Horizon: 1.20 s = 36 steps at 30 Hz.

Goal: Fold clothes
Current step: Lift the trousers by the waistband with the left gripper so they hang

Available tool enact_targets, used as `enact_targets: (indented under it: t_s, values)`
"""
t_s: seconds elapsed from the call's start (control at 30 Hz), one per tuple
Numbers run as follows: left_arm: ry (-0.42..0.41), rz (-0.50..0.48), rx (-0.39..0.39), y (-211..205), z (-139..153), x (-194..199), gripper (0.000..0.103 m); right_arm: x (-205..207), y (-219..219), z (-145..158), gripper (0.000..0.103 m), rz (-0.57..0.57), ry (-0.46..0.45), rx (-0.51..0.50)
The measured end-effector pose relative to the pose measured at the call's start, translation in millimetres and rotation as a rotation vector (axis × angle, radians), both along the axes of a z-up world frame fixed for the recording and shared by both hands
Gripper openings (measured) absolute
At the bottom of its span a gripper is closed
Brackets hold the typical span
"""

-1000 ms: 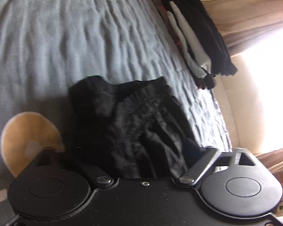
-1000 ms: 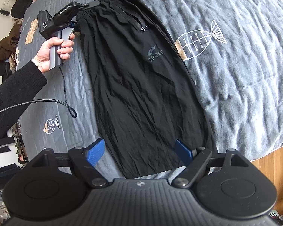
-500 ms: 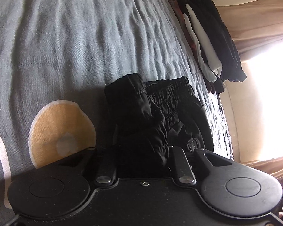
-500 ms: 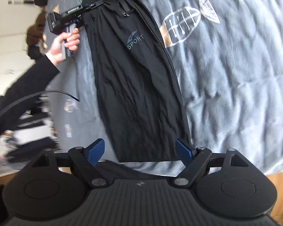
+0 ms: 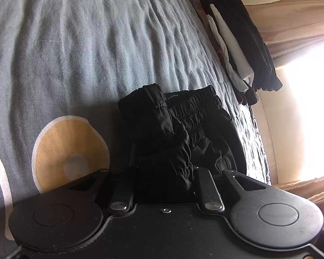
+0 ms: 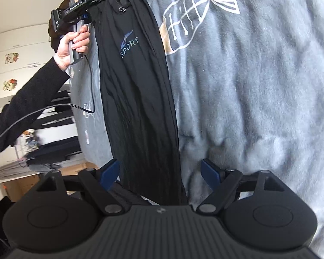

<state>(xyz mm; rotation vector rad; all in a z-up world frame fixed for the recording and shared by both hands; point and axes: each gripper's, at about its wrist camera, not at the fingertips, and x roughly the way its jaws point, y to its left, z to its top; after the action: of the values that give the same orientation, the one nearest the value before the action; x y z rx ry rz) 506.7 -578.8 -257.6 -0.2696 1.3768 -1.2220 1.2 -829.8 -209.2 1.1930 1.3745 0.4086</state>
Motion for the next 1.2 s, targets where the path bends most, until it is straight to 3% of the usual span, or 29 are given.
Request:
enact_targets:
  t_s: [0.17, 0.3, 0.4, 0.47, 0.53, 0.73, 0.97, 1.2]
  values:
    - [-0.003, 0.001, -0.001, 0.0, -0.7, -0.9, 0.018, 4.6, 13.5, -3.6, 0.085, 0.03, -0.023, 0.077]
    - [-0.007, 0.007, -0.001, -0.1, -0.7, -2.0, 0.018, 9.5, 32.9, -8.7, 0.085, 0.1, -0.023, 0.044]
    - [-0.009, 0.004, -0.002, -1.2, -1.2, -1.5, 0.018, 13.0, 33.2, -13.7, 0.085, 0.084, -0.011, 0.056]
    - [-0.011, 0.005, -0.002, -1.5, -1.2, -1.9, 0.018, 16.1, 35.4, -13.6, 0.088, 0.102, -0.007, 0.05]
    - [-0.012, 0.006, -0.001, -1.6, -1.0, -2.7, 0.018, 19.2, 40.4, -12.0, 0.103, 0.117, -0.016, 0.051]
    - [-0.018, 0.007, 0.004, -2.7, -0.3, -2.8, 0.018, 15.3, 42.1, -7.1, 0.103, 0.147, -0.07, 0.026]
    - [-0.024, 0.01, 0.002, -2.2, -0.4, -2.6, 0.018, 18.7, 37.3, -14.6, 0.103, 0.065, 0.007, 0.088]
    - [-0.028, 0.011, 0.002, -2.1, 0.3, -3.4, 0.018, 20.5, 48.4, -17.3, 0.103, 0.08, -0.021, 0.114]
